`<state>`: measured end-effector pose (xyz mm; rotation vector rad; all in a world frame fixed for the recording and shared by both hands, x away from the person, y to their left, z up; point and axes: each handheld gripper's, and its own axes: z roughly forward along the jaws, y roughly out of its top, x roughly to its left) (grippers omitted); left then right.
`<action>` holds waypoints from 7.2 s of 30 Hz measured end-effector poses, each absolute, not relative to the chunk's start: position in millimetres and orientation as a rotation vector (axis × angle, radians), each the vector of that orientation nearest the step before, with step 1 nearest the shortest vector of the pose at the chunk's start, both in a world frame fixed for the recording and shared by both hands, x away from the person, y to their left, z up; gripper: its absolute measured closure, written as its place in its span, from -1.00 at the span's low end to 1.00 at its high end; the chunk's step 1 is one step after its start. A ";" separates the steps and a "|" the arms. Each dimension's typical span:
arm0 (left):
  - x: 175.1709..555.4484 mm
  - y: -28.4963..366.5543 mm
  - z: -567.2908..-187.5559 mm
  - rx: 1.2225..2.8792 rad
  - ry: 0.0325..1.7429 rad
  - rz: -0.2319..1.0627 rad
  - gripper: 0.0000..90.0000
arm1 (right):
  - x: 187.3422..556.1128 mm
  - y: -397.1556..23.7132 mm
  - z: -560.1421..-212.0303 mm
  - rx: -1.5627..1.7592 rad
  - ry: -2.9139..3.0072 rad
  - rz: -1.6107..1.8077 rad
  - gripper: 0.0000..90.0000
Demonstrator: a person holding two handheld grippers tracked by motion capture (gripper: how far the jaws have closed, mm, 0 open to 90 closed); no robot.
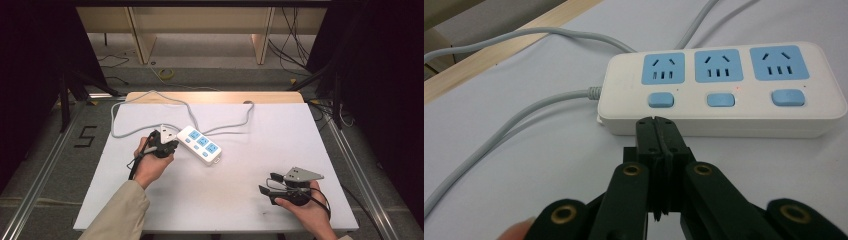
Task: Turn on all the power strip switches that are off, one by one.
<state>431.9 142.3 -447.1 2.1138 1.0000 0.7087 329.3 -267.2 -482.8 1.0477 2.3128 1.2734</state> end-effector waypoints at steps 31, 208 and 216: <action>467.0 125.2 -436.6 2.162 1.031 0.674 1.00 | 329.4 -264.9 -483.8 1.035 2.330 1.277 -0.25; 490.1 89.9 -426.8 2.368 1.079 0.486 1.00 | 329.1 -262.7 -484.5 1.010 2.352 1.275 -0.26; 487.5 86.9 -427.4 2.368 1.079 0.478 1.00 | 329.2 -262.7 -484.4 1.009 2.353 1.274 -0.26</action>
